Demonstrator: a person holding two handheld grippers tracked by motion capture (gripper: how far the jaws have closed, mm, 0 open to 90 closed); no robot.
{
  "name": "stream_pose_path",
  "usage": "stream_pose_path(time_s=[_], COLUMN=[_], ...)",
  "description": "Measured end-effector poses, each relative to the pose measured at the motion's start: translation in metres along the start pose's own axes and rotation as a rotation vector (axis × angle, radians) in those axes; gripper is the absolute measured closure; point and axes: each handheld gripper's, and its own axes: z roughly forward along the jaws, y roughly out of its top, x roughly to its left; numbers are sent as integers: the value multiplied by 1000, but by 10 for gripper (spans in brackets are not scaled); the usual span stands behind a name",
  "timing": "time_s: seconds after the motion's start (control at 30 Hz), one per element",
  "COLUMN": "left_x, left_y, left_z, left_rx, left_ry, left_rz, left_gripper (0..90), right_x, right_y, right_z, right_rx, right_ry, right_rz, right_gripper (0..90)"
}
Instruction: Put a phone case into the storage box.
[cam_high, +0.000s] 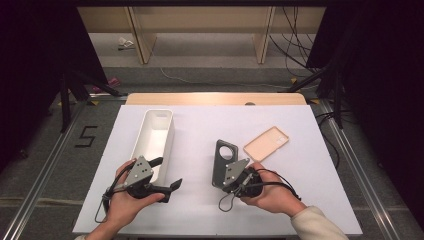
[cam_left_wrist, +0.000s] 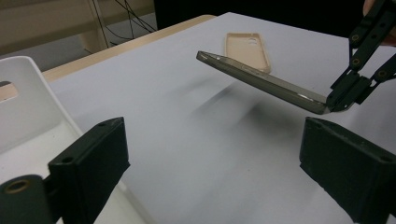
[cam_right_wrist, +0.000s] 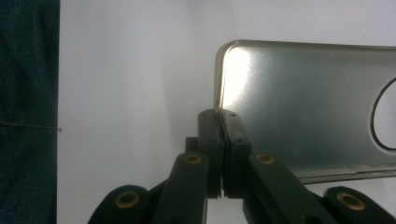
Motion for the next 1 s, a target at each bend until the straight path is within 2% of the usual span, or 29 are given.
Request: stream_pose_path(time_s=[0.1,0.27,0.43,0.6,0.7,0.87,1.0], left_x=[-1,0,1,2,3,4,6], left_y=[6,18,30,46,57,70,78], left_z=[3,12,26,42,54,74,90], left_rx=[-3,3,13,26,29,64,121], left_ry=[-6,2,9,-3,-2,5,15], left_rz=[-14,-15,-25,-32,-38,-61,-92], left_gripper=[93,128,153,159,166,202,249], right_x=[0,1,1,2,3,3,4], right_y=[0,1,0,0,1,2,3], right_z=[0,-1,-3,-4,-5,-6,-8], right_rx=[-15,-40,-59,-69,-70,-80,-83], right_ry=[-3,2,-5,-16,-6,-13,-16], right_rz=[4,10,22,17,20,15,19], right_gripper=[889,888,888,889,889,889,889])
